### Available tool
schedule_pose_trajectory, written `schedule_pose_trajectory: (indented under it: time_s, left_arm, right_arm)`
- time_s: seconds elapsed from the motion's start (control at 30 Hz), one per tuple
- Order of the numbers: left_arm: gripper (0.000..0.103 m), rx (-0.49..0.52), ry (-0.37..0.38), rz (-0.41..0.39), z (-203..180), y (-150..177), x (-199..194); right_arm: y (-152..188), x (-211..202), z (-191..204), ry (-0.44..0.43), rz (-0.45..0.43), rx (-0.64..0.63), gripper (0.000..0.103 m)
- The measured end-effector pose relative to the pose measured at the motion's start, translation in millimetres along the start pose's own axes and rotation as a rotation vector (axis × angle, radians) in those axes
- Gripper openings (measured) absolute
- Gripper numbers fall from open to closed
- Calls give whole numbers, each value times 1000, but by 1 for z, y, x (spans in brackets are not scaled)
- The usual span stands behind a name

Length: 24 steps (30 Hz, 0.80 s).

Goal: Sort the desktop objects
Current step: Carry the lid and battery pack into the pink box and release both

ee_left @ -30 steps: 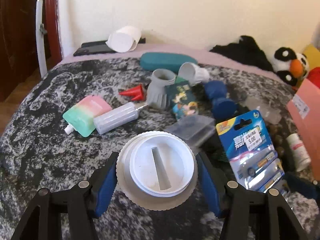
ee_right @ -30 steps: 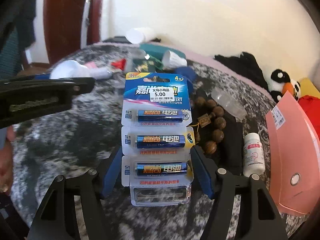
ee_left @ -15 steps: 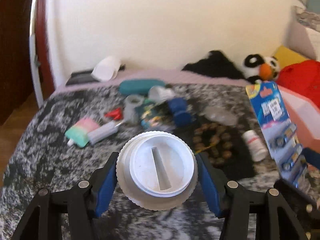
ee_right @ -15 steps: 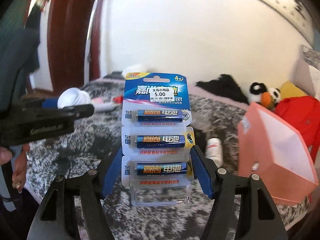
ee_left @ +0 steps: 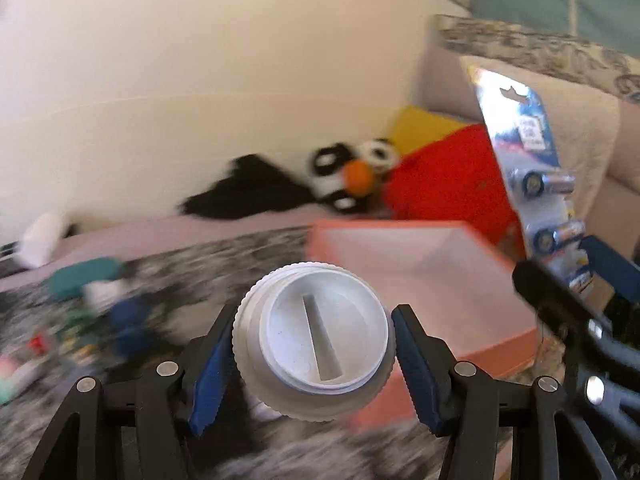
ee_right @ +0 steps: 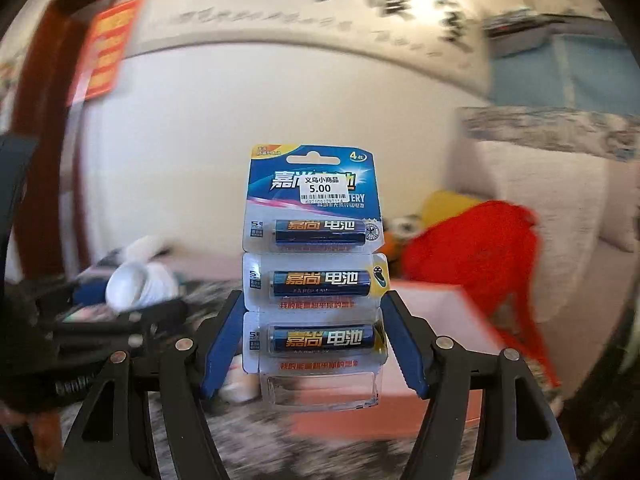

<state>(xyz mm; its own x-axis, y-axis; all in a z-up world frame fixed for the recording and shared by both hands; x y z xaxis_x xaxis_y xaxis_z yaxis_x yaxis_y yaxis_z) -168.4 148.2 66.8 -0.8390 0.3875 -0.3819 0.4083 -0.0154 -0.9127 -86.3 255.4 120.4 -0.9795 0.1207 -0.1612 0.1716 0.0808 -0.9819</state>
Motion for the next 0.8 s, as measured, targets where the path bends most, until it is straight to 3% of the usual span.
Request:
schedule_pose_trajectory:
  time_s: [0.1,0.23,0.27,0.37,0.4,0.5,0.63,0.73,0.8]
  left_arm:
    - [64,0,61,33,-36,-8,47]
    - [65,29,120,69,-70,-9,107]
    - [66,38,129,78,-75,-8,120]
    - [83,67,102,83,-73,-6,138]
    - [88,78,93,72,-69,-6,138]
    - [96,90,55,33,-46,-9,124]
    - [96,47,-24,56,18,1,91]
    - [98,12,-133,87,84,28,55]
    - [98,-4,-229,127,135,57,26]
  right_arm:
    - [-13,27,-62,122,5,44,72]
    - [-8,80,-117,182,49,100,74]
    - [-5,94,-126,179,61,101,79]
    - [17,129,-151,181,77,160,102]
    - [21,134,-154,174,83,191,103]
    - [28,134,-165,151,95,273,102]
    - [26,123,-160,138,84,319,102]
    - [23,115,-121,86,102,281,102]
    - [28,104,-70,5,132,229,102]
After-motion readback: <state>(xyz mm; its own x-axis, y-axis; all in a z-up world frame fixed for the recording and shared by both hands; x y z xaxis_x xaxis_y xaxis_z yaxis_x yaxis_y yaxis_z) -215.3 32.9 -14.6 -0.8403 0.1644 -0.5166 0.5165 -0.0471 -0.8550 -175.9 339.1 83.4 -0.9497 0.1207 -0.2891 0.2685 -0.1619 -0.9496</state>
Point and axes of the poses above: each gripper's, at about its wrist camera, not at the fingertips, and x roughly the way its jaws point, z to its left, y to its underside, the point moved 6 cm from there along x, roughly the way its jaws point, and after that the axes turned 6 degrees about -z, right-handed, at the moved point
